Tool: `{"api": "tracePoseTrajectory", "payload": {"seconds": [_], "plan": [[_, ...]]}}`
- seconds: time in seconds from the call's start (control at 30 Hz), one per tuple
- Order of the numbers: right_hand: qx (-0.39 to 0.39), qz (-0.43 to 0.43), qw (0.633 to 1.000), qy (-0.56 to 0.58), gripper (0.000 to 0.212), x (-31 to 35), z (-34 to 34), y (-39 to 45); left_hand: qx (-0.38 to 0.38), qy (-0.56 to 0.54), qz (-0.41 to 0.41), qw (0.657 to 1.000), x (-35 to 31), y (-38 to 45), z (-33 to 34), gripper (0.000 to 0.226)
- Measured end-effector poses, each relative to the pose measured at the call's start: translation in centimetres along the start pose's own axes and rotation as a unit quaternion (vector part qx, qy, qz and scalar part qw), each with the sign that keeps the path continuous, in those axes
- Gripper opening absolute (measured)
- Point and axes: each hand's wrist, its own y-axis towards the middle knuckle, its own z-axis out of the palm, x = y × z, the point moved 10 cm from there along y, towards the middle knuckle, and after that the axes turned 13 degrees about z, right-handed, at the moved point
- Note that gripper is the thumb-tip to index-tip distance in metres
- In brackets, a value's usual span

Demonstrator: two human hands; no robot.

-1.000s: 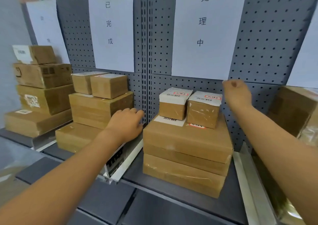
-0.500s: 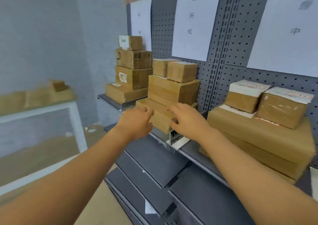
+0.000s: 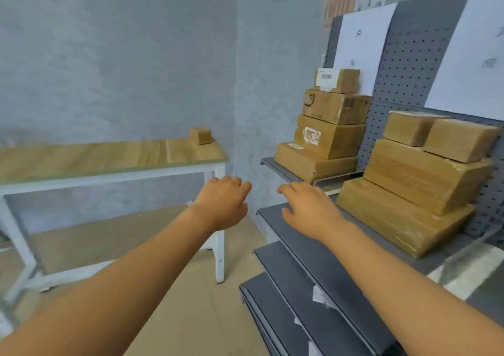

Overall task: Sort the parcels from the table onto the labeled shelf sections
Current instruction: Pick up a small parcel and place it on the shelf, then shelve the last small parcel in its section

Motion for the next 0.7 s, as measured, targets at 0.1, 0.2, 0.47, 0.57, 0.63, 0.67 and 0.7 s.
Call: {"api": "tracePoseTrajectory", "payload": {"seconds": [0.1, 0.2, 0.47, 0.57, 0.63, 0.67, 0.7], "plan": [[0.0, -0.009, 1.0, 0.026, 0.045, 4.8, 1.8, 3.7, 0.021, -0.001, -0.021, 1.0, 5.8, -2.2, 2.1, 0.034], [0.018, -0.025, 0.998, 0.05, 0.046, 9.0, 4.2, 7.2, 0.042, -0.003, -0.037, 0.998, 10.7, -3.9, 4.7, 0.034], [0.065, -0.056, 0.991, 0.102, 0.049, 16.8, 11.6, 18.4, 0.068, -0.019, -0.092, 0.993, 22.9, -4.1, 12.3, 0.035], [0.067, -0.062, 0.989, 0.113, 0.049, 18.8, 14.5, 24.3, 0.079, -0.018, -0.105, 0.991, 27.4, -2.3, 15.6, 0.035], [0.064, -0.065, 0.988, 0.126, 0.047, 19.8, 16.1, 28.6, 0.081, -0.019, -0.113, 0.99, 30.5, -0.7, 17.6, 0.037], [0.067, -0.066, 0.987, 0.134, 0.047, 20.3, 16.9, 30.6, 0.084, -0.019, -0.116, 0.989, 32.1, 0.1, 18.5, 0.038], [0.074, -0.066, 0.985, 0.144, 0.046, 20.8, 17.6, 32.5, 0.09, -0.021, -0.121, 0.988, 33.7, 1.0, 19.3, 0.039]]}}
